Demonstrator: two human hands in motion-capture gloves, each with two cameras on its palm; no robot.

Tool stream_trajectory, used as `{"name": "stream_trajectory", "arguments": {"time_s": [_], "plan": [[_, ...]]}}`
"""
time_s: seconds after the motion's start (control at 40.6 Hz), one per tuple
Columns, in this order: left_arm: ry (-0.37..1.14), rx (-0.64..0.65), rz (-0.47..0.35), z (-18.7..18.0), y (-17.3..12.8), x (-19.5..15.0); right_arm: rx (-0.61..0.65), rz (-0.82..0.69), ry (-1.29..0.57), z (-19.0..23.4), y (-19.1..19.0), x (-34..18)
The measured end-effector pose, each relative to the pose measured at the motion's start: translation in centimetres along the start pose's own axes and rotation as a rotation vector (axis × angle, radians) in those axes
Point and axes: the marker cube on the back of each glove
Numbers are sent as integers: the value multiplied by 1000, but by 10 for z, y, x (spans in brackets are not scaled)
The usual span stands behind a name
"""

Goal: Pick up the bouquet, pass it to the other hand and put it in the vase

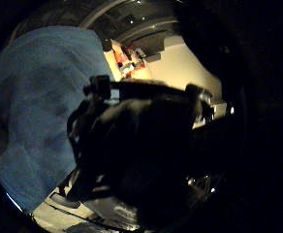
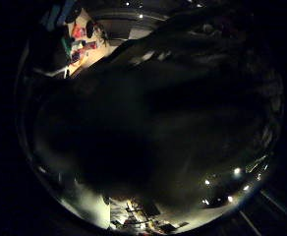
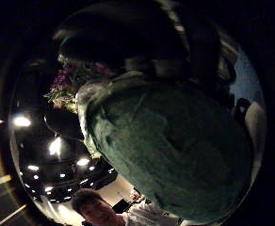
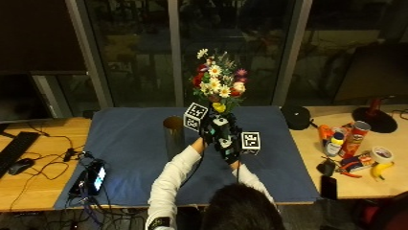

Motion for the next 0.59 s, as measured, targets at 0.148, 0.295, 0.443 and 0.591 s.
{"name": "stream_trajectory", "arguments": {"time_s": [0.148, 0.295, 0.443, 0.591], "plan": [[-11, 162, 48, -1, 4, 4, -47, -17, 1, 9, -2, 18], [-61, 280, 109, -7, 4, 14, -137, -55, 10, 13, -4, 25], [-146, 389, 200, -25, 11, 56, -205, 35, -98, 6, 12, 17], [-177, 468, 242, -52, 15, 103, -211, 35, -82, -10, 16, 18]]}}
